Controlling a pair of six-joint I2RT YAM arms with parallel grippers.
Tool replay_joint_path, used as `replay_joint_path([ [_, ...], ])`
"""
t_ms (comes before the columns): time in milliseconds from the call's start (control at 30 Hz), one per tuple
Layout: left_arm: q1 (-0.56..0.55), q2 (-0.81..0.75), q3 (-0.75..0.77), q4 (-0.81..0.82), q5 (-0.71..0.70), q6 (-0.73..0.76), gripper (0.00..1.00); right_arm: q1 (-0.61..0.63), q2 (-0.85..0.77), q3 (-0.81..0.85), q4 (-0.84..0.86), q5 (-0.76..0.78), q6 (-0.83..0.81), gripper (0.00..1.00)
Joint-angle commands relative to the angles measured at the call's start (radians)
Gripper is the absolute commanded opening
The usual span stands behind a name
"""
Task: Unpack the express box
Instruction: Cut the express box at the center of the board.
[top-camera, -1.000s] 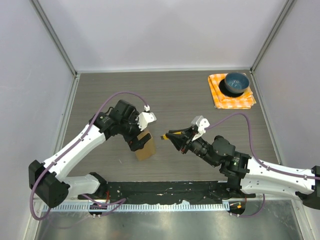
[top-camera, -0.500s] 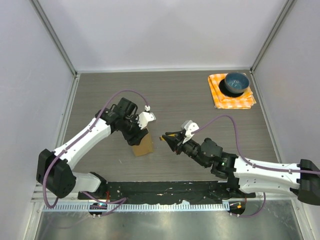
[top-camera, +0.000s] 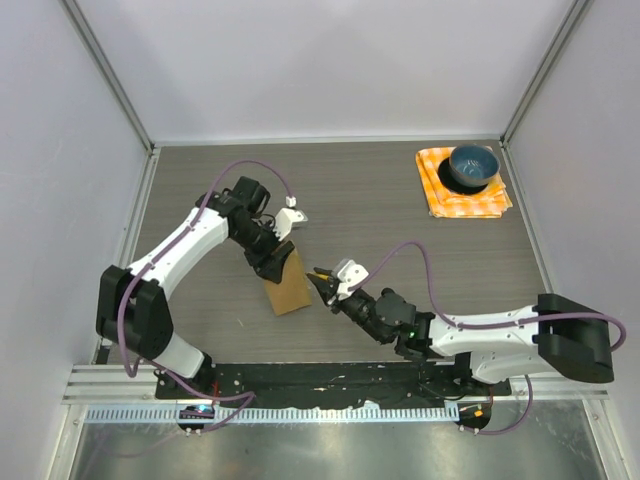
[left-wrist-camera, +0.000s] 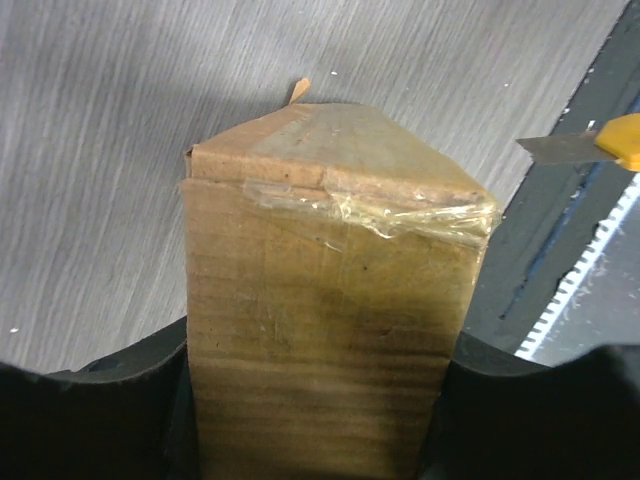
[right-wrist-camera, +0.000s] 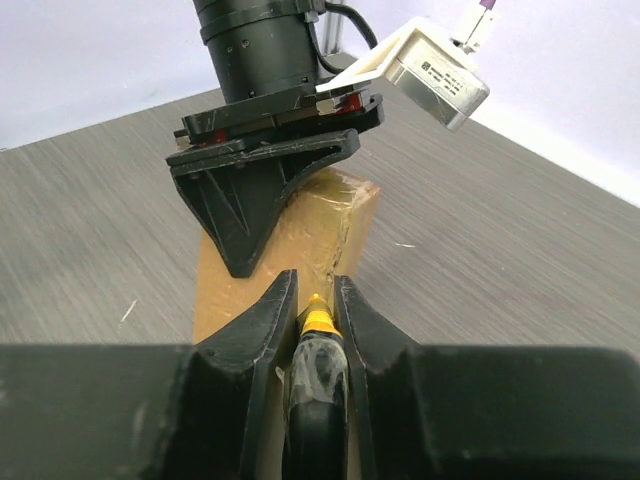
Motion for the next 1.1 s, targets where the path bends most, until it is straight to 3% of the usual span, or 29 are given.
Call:
replay_joint_path([
  [0,0.027,0.056,0.033,-0.124,0.127,0.029,0.32,0.007,0.076,0.037,0.269,0.078,-0.11,0.01],
  [300,0.032,0.056,0.03,-0.135,0.112,0.032,0.31,0.027,0.188,0.062,0.442,0.121,-0.19,0.01],
  [700,0.032,0.028,0.022,-0.107,0.104,0.001,0.3,0.089,0.142,0.057,0.416,0.133,-0.17,0.01],
  [1067,0.032,-0.001,0.024,-0.116,0.104,-0.003,0.3,0.09,0.194,0.064,0.43,0.159,-0.159,0.01],
])
